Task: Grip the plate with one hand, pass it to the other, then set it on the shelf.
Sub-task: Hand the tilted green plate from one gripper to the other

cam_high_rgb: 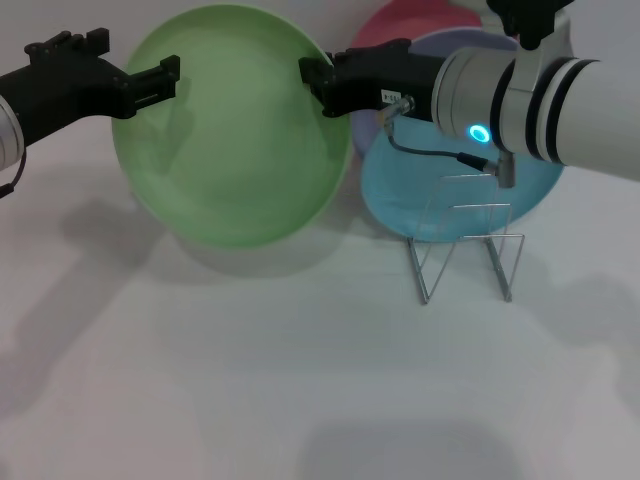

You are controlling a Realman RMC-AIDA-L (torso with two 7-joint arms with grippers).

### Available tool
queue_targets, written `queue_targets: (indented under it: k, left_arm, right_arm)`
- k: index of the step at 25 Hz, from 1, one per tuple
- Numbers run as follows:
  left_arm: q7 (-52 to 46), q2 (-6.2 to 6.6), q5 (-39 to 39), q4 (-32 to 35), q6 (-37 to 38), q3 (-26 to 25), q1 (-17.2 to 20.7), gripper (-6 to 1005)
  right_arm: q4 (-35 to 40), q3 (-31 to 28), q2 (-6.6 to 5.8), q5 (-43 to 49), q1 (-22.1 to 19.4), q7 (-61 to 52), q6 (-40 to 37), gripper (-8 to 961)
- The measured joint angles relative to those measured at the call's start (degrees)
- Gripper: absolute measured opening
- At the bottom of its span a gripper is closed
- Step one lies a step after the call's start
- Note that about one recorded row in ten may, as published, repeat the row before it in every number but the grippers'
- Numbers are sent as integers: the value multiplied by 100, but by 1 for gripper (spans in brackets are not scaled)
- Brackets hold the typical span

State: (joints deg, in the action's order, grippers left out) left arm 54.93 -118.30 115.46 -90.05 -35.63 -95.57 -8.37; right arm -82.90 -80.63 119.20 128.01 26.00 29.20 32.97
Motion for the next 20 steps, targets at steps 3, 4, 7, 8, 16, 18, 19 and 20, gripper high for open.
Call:
queue_targets:
  k: [3,4,7,8,16,18,19,20]
  left_arm:
    - [0,2,-6,-116,-6,21,60,843]
    - [0,2,-6,-116,-6,21,60,846]
    - [0,8,-13,-178,-6,53,79,856]
    - [0,9,-14,-185,-6,53,80,859]
    - [1,13,-5,-226,67,-106,110,859]
    - [9,13,14,-172,147,-223,93,859]
    - [10,12,15,-147,188,-259,90,859]
    - [14,11,13,-112,270,-294,91,859]
  right_arm:
    - [-5,2,-1,66,-13,-39,17,66]
    - [-1,3,-1,107,-15,-63,24,66]
    - [-15,21,3,229,-16,-124,28,66]
    - [-59,30,5,314,-19,-151,28,65]
    - [-523,-4,-4,769,-155,-233,110,66]
    - [-745,-127,-13,970,-205,-283,303,66]
    - [-745,-127,-13,970,-205,-283,303,66]
    - [-797,-179,-15,1043,-221,-305,349,65]
